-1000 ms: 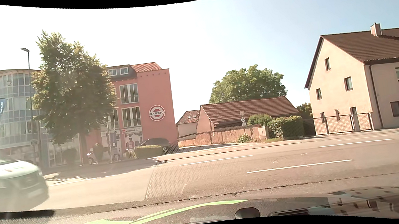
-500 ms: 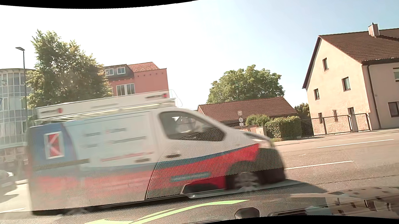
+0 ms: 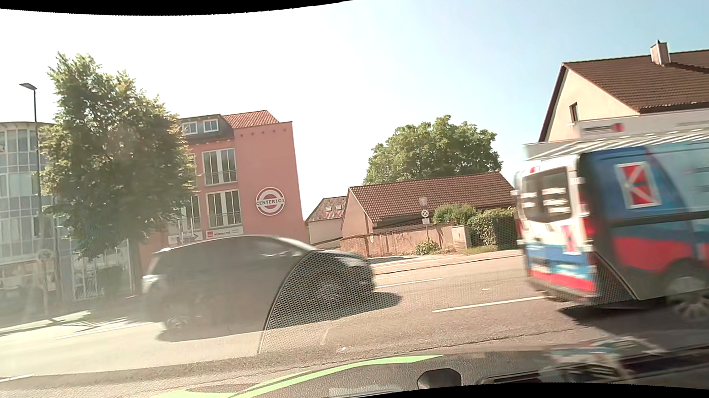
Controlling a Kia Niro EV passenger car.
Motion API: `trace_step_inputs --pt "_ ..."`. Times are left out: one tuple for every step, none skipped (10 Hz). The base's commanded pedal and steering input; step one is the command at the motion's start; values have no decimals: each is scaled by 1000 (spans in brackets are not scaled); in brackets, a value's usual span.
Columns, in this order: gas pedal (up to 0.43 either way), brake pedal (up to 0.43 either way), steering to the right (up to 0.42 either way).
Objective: Follow the waypoints while adhering to traffic rules and regulations
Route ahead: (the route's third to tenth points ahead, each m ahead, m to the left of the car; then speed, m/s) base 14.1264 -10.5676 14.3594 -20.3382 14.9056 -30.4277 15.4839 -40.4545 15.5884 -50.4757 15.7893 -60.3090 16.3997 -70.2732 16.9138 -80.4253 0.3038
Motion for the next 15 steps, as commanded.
trace_step_inputs --pt "0 0 244" --pt "0 0 245" --pt "0 0 246" --pt "0 0 247" --pt "0 0 248" --pt "0 0 250" --pt "0 0 253" --pt "0 0 256" --pt "0 0 257" --pt "8 0 259" --pt "39 0 265" --pt "150 0 283" --pt "150 0 305" --pt "157 0 332" --pt "299 0 356"
